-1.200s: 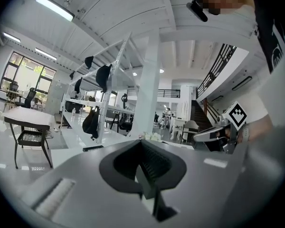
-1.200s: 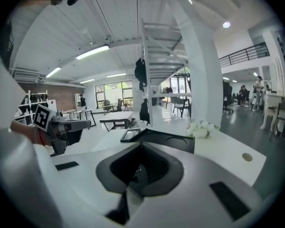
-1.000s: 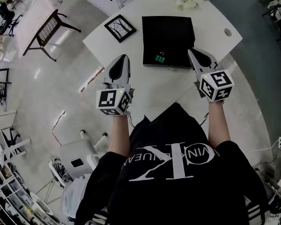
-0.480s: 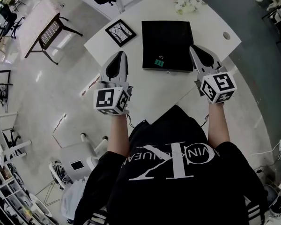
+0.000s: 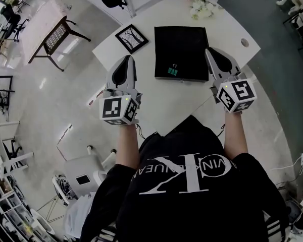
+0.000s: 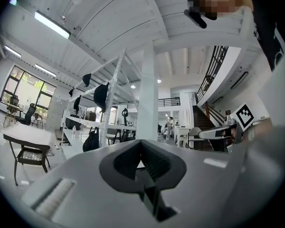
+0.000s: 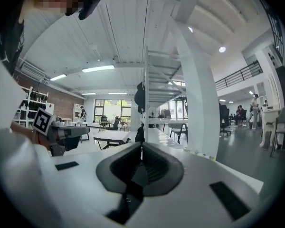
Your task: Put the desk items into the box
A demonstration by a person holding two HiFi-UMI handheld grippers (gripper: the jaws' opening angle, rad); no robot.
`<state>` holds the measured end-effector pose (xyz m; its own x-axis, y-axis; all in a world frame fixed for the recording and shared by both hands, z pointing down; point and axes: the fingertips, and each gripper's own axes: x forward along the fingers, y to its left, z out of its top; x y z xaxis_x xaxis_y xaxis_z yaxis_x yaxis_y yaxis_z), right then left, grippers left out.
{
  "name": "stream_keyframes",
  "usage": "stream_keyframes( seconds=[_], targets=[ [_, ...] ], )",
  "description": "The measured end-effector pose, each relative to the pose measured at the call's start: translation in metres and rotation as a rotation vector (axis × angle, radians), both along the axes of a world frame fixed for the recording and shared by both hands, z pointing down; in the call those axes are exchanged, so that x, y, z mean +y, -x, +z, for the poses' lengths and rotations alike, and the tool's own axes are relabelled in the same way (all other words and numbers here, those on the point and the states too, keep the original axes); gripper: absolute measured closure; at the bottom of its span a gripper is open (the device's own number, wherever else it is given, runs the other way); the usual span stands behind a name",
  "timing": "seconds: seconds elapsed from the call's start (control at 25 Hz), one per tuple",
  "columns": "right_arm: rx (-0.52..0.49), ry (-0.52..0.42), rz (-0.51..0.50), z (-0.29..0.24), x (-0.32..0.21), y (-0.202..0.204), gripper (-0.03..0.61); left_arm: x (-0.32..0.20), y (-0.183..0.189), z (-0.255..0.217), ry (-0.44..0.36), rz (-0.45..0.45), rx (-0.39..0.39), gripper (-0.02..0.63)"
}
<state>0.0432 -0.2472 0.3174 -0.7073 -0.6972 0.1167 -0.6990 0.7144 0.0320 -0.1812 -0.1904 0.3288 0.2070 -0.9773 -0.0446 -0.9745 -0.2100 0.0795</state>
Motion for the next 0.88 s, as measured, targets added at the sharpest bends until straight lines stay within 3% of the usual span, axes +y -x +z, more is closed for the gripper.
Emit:
stream_keyframes(
  seconds=[0.88],
  targets=[
    [0.009,0.023,-0.003,0.011,-0.006,0.006,0.558,-0.005,0.006,0.007,0.019,-0.006,0.007,0.603]
  ],
)
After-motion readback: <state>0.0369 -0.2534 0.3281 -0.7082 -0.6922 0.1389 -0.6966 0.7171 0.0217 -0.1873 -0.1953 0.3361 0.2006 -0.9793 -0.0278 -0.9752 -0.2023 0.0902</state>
